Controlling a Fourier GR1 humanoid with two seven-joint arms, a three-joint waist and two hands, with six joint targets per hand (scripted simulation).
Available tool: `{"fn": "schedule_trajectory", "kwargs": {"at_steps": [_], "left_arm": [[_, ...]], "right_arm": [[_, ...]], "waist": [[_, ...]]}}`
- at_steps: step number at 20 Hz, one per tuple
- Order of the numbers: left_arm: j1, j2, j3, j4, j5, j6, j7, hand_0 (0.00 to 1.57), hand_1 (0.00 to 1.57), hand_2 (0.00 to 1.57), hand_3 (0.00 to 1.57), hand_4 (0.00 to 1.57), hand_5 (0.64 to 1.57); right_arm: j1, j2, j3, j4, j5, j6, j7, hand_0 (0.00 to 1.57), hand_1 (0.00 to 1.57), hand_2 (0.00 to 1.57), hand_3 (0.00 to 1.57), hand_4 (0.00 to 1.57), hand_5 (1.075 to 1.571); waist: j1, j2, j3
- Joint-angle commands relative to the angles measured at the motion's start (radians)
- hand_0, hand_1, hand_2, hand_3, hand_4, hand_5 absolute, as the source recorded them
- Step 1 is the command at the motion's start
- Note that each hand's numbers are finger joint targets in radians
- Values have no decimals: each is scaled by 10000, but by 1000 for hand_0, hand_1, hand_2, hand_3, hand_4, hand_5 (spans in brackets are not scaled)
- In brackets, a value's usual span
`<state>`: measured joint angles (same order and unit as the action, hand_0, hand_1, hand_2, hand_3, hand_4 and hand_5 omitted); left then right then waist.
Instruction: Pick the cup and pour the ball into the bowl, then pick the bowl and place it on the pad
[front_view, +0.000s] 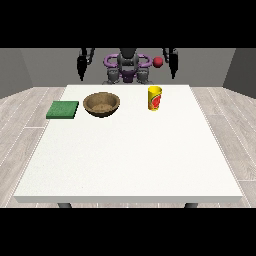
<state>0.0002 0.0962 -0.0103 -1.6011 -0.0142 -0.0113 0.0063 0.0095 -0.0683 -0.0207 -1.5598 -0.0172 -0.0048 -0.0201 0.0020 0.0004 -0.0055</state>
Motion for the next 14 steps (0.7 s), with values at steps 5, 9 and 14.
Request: {"fn": "schedule_trajectory", "kwargs": {"at_steps": [5,9,14], "left_arm": [[-133,341,70,-953,162,-127,931,0,0,0,0,0,1557],[-1323,412,1598,-1500,2118,-121,2254,0,0,0,0,0,1557],[-497,673,2200,-1125,2335,-751,532,0,0,0,0,0,1547]], "right_arm": [[-103,-518,-130,-980,-14,67,909,0,0,0,0,0,1569],[187,-1618,-1333,-1073,-1977,1882,1016,0,0,0,0,0,1570],[-173,-1928,-2172,-1499,-2695,2134,1164,0,0,0,0,0,1570]], "waist": [[-80,-2498,-4],[-462,-1944,59],[-304,-971,52]]}}
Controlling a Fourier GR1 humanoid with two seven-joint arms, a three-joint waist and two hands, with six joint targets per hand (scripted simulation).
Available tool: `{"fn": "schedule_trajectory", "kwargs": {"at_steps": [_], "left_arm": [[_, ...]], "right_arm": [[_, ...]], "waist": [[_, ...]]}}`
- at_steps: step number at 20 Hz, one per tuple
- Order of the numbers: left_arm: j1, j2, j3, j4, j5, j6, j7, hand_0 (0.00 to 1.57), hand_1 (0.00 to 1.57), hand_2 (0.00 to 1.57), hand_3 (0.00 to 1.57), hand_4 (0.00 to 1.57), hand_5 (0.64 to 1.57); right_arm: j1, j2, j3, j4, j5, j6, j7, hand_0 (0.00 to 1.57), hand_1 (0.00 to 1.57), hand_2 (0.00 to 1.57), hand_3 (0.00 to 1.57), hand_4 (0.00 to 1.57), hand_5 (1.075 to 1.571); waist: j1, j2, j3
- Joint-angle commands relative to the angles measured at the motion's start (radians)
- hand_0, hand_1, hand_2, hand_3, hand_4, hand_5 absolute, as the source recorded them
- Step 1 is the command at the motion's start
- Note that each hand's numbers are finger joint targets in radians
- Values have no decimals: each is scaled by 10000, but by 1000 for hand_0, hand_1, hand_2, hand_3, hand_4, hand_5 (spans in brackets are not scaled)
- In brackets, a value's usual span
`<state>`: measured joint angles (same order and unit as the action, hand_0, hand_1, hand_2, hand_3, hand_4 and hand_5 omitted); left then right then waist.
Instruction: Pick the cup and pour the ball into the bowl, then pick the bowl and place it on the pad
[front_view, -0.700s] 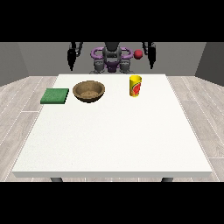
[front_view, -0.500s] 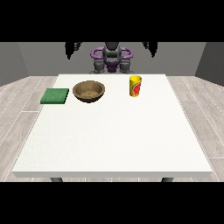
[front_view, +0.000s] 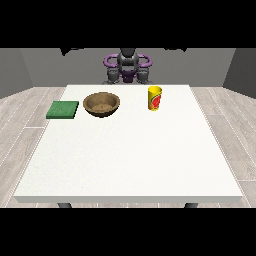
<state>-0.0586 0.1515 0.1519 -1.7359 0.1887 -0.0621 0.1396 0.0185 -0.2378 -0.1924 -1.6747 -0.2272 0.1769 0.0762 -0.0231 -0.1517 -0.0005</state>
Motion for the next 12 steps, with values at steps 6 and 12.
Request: {"fn": "schedule_trajectory", "kwargs": {"at_steps": [6,12], "left_arm": [[-873,554,1185,1546,317,-748,-2380,0,0,0,0,0,1539],[-935,-414,455,2707,-735,-165,-4138,0,0,0,0,0,1524]], "right_arm": [[-1091,-323,-679,235,-584,550,-565,0,0,0,0,0,1569],[-579,449,73,808,437,573,-2018,0,0,0,0,0,1570]], "waist": [[-172,1996,1],[-455,2546,3]]}}
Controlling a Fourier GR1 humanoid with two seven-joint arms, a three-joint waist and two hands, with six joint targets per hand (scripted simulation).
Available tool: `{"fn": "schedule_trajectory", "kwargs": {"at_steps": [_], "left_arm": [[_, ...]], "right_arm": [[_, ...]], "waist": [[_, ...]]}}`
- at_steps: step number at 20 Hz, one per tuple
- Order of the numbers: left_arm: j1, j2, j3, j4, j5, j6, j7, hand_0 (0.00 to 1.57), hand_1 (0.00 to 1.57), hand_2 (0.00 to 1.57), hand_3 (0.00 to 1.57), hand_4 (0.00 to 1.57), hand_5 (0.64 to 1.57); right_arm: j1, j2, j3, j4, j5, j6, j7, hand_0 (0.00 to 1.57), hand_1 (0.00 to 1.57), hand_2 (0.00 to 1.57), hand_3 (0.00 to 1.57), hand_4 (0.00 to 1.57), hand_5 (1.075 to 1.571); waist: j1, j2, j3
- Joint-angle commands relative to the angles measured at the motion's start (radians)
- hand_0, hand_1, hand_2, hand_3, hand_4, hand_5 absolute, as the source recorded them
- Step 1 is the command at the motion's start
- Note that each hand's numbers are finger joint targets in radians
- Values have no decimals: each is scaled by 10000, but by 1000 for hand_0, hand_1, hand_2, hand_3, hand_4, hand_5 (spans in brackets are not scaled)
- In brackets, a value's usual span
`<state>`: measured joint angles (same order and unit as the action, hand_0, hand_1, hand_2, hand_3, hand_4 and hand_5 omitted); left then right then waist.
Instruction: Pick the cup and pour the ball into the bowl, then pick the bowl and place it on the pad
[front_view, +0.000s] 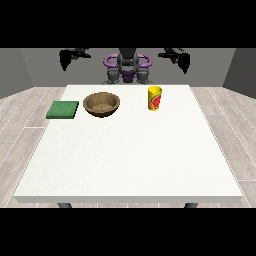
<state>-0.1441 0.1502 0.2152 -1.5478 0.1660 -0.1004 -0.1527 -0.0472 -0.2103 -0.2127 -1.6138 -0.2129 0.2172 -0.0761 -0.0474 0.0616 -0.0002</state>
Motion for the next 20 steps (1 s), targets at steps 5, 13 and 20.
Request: {"fn": "schedule_trajectory", "kwargs": {"at_steps": [5,13,20], "left_arm": [[-59,-951,-639,2185,-1191,484,-2664,0,0,0,0,0,1518],[-1592,-602,427,5775,-1151,895,-5446,0,0,0,0,0,1519],[-2806,-951,194,7447,-1603,1755,-6221,0,0,0,0,0,1520]], "right_arm": [[-407,-193,-198,870,157,377,-773,0,0,0,0,0,1571],[-368,141,207,414,265,510,-1100,0,0,0,0,0,1570],[-1154,198,79,1443,542,376,-1904,0,0,0,0,0,1571]], "waist": [[-139,602,1],[-835,1387,-4],[-722,1830,-3]]}}
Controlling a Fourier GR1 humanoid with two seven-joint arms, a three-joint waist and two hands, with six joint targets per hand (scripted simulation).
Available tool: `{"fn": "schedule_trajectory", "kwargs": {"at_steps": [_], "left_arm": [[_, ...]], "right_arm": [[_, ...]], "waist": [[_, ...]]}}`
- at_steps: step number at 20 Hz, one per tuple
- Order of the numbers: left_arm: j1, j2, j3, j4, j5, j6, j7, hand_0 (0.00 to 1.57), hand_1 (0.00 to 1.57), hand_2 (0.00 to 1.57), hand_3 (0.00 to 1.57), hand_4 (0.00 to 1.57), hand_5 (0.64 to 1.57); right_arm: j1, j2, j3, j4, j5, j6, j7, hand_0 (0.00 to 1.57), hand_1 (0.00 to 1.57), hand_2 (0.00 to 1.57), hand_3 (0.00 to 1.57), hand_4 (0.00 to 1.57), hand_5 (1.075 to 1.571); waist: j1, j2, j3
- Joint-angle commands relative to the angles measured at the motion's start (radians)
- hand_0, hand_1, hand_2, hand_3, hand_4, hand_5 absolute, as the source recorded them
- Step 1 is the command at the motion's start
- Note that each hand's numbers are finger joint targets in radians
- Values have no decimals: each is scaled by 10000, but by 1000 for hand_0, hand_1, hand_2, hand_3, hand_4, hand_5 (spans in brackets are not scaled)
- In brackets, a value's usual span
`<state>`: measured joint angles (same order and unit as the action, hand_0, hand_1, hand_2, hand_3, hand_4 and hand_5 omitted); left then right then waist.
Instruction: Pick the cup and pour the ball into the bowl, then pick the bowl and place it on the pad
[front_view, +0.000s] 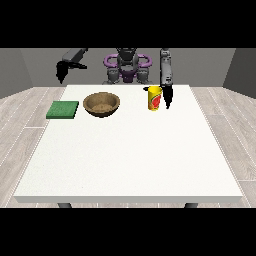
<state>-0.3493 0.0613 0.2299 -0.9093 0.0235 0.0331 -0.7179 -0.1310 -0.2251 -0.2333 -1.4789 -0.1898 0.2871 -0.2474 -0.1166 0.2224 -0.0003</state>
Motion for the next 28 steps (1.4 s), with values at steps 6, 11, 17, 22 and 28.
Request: {"fn": "schedule_trajectory", "kwargs": {"at_steps": [6,11,17,22,28], "left_arm": [[-1244,123,187,2420,-49,370,-1289,0,0,0,0,0,1523],[-1279,-236,516,3538,75,935,-2545,0,0,0,0,763,1320],[-589,-64,-32,3153,-1481,3363,-3268,1323,1323,1571,1571,1468,1246],[-707,-21,-711,2709,-2067,3480,-1327,1316,1316,1571,1571,1496,1256],[-1604,2649,-1658,2306,-4003,3643,1666,1436,1436,1571,1571,1571,1321]], "right_arm": [[-210,-166,-184,1127,137,407,-934,0,0,0,0,0,1571],[-253,-162,59,258,116,345,-372,0,0,0,0,0,1571],[-776,-888,-597,270,-447,591,20,0,0,0,0,0,1570],[-369,-1284,-929,1426,-569,1045,143,0,0,0,0,0,1570],[-178,-1087,-734,2131,-229,678,658,0,0,0,0,0,1569]], "waist": [[-65,192,1],[-382,420,-5],[-708,873,-7],[-366,-585,8],[377,-2349,47]]}}
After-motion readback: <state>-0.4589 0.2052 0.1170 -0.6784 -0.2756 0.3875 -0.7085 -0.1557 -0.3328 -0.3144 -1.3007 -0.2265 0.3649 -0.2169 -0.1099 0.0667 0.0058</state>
